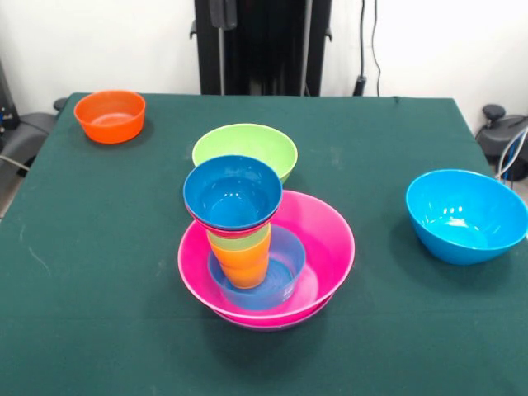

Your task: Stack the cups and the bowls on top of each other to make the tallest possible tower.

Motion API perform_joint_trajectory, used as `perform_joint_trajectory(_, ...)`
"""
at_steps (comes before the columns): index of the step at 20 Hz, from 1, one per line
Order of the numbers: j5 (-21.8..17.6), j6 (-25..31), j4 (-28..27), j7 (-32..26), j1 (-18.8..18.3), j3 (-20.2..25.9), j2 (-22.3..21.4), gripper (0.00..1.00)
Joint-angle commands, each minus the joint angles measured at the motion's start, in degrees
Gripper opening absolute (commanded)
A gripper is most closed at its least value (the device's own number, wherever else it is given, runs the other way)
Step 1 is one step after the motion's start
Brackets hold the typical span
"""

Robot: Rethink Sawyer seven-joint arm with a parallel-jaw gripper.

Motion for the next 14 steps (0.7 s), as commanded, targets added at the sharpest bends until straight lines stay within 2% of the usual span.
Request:
perform_joint_trajectory(1,-3.9,0.3,5.8,-6.1,-1.0,2.5,1.2,0.0)
perform_joint_trajectory(7,-3.0,-1.7,10.0,-5.7,-1.5,2.7,-0.9,0.0)
perform_joint_trajectory(14,-1.2,-5.1,17.8,-4.0,-1.2,2.7,-5.1,0.0)
